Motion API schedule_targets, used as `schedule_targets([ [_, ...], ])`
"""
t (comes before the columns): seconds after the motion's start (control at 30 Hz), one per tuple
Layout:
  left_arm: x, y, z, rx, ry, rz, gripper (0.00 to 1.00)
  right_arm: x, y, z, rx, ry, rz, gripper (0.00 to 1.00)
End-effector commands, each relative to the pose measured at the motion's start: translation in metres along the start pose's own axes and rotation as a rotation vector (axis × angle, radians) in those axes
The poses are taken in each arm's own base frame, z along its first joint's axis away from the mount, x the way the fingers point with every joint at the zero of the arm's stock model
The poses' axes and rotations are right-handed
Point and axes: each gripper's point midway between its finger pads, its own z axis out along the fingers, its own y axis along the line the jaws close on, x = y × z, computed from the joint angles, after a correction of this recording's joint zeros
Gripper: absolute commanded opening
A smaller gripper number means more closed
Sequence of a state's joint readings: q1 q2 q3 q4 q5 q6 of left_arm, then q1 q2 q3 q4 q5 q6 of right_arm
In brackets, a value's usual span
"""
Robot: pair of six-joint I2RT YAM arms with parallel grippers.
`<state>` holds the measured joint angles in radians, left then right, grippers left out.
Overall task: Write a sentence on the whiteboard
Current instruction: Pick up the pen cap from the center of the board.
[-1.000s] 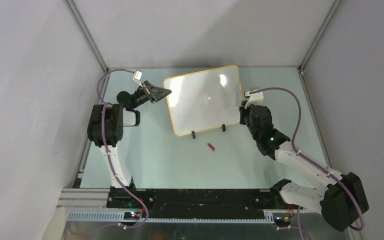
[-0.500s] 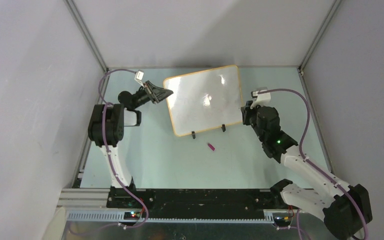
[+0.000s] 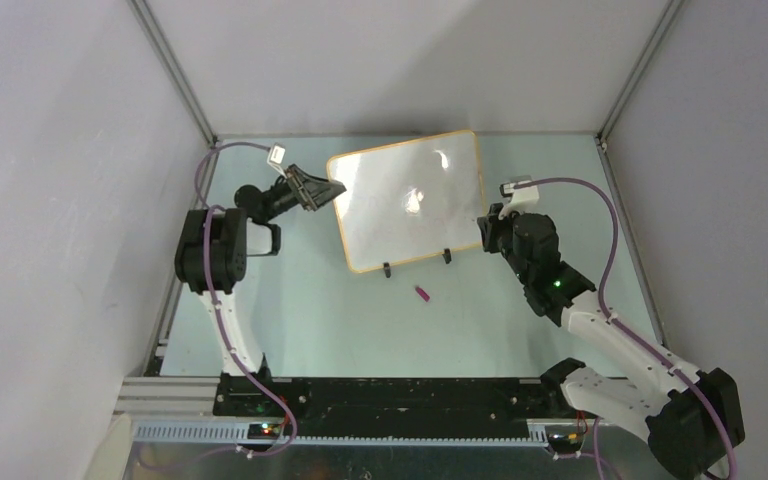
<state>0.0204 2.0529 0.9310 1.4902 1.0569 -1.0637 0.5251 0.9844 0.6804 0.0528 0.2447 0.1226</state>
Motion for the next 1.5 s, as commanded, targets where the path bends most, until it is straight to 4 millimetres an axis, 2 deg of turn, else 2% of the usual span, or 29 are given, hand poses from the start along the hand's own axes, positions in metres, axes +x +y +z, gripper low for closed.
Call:
schedule_targets([
  [0.0, -0.017, -0.009, -0.010, -0.007, -0.052, 0.082, 0.96, -0.008, 0.003, -0.005, -0.024, -0.023, 0.020, 0.00],
  [0.13, -0.027, -0.010, -0.024, -0.055, -0.106, 0.082, 0.99, -0.010, 0.007, -0.011, -0.050, -0.025, 0.030, 0.00],
  [0.17, -0.035, -0.013, -0.029, -0.068, -0.133, 0.098, 0.99, -0.012, 0.009, -0.013, -0.060, -0.030, 0.032, 0.00],
  [0.33, -0.039, -0.018, -0.048, -0.126, -0.193, 0.082, 0.99, -0.015, 0.018, -0.022, -0.110, -0.031, 0.064, 0.00],
  [0.43, -0.032, -0.022, -0.058, -0.159, -0.215, 0.064, 0.99, -0.009, 0.019, -0.028, -0.114, -0.005, 0.080, 0.00],
  [0.47, -0.037, -0.027, -0.061, -0.166, -0.234, 0.081, 0.99, -0.011, 0.020, -0.030, -0.118, -0.010, 0.085, 0.00],
  [0.6, -0.028, -0.036, -0.076, -0.218, -0.284, 0.062, 0.99, -0.011, 0.021, -0.033, -0.122, -0.004, 0.118, 0.00],
  [0.63, -0.021, -0.035, -0.081, -0.240, -0.294, 0.043, 0.99, -0.009, 0.021, -0.034, -0.121, 0.002, 0.131, 0.00],
  [0.73, -0.008, -0.048, -0.092, -0.267, -0.313, 0.041, 0.99, -0.006, 0.024, -0.037, -0.126, 0.015, 0.151, 0.00],
  [0.77, -0.010, -0.055, -0.094, -0.271, -0.334, 0.060, 0.99, -0.003, 0.023, -0.039, -0.126, 0.024, 0.152, 0.00],
  [0.8, -0.001, -0.056, -0.099, -0.287, -0.336, 0.042, 0.99, -0.002, 0.024, -0.040, -0.131, 0.029, 0.153, 0.00],
  [0.83, -0.004, -0.064, -0.101, -0.287, -0.360, 0.054, 0.99, -0.001, 0.024, -0.043, -0.135, 0.026, 0.155, 0.00],
  [0.87, 0.005, -0.066, -0.106, -0.302, -0.364, 0.030, 1.00, 0.001, 0.025, -0.044, -0.141, 0.028, 0.158, 0.00],
  [0.9, 0.001, -0.075, -0.108, -0.296, -0.393, 0.035, 0.99, 0.001, 0.025, -0.047, -0.145, 0.022, 0.160, 0.00],
  [0.93, 0.011, -0.076, -0.113, -0.313, -0.398, 0.003, 1.00, 0.002, 0.025, -0.048, -0.147, 0.024, 0.165, 0.00],
  [0.97, 0.007, -0.084, -0.116, -0.309, -0.433, 0.004, 0.99, 0.002, 0.025, -0.051, -0.147, 0.019, 0.168, 0.00],
  [1.0, 0.016, -0.086, -0.118, -0.321, -0.433, -0.023, 0.99, 0.003, 0.024, -0.052, -0.143, 0.021, 0.176, 0.00],
  [1.03, 0.013, -0.095, -0.119, -0.309, -0.454, -0.015, 0.99, 0.004, 0.021, -0.052, -0.127, 0.018, 0.181, 0.00],
  [1.13, 0.038, -0.096, -0.115, -0.361, -0.406, -0.105, 0.99, 0.007, 0.014, -0.054, -0.082, 0.022, 0.218, 0.00],
  [1.17, 0.049, -0.094, -0.115, -0.415, -0.382, -0.128, 1.00, 0.009, 0.011, -0.053, -0.064, 0.024, 0.223, 0.00],
  [1.2, 0.045, -0.091, -0.115, -0.466, -0.401, -0.116, 0.99, 0.011, 0.010, -0.054, -0.054, 0.030, 0.233, 0.00],
  [1.23, 0.072, -0.090, -0.115, -0.553, -0.308, -0.126, 0.99, 0.012, 0.007, -0.054, -0.038, 0.032, 0.238, 0.00],
  [1.27, 0.053, -0.086, -0.122, -0.664, -0.375, -0.080, 1.00, 0.015, 0.006, -0.054, -0.029, 0.041, 0.246, 0.00],
  [1.3, 0.074, -0.094, -0.128, -0.732, -0.296, -0.052, 0.99, 0.015, 0.003, -0.054, -0.013, 0.041, 0.249, 0.00],
  [1.33, 0.049, -0.099, -0.140, -0.818, -0.391, 0.000, 1.00, 0.017, 0.002, -0.055, -0.005, 0.047, 0.253, 0.00],
  [1.37, 0.060, -0.106, -0.150, -0.867, -0.363, -0.002, 0.99, 0.017, 0.000, -0.056, 0.003, 0.045, 0.257, 0.00],
  [1.4, 0.046, -0.114, -0.158, -0.899, -0.414, 0.016, 0.99, 0.017, -0.001, -0.057, 0.006, 0.039, 0.260, 0.00],
  [1.43, 0.050, -0.119, -0.166, -0.925, -0.403, 0.009, 0.99, 0.019, -0.003, -0.058, 0.010, 0.040, 0.265, 0.00],
  [1.47, 0.040, -0.127, -0.171, -0.938, -0.439, 0.010, 0.99, 0.016, -0.003, -0.060, 0.006, 0.022, 0.271, 0.00],
])
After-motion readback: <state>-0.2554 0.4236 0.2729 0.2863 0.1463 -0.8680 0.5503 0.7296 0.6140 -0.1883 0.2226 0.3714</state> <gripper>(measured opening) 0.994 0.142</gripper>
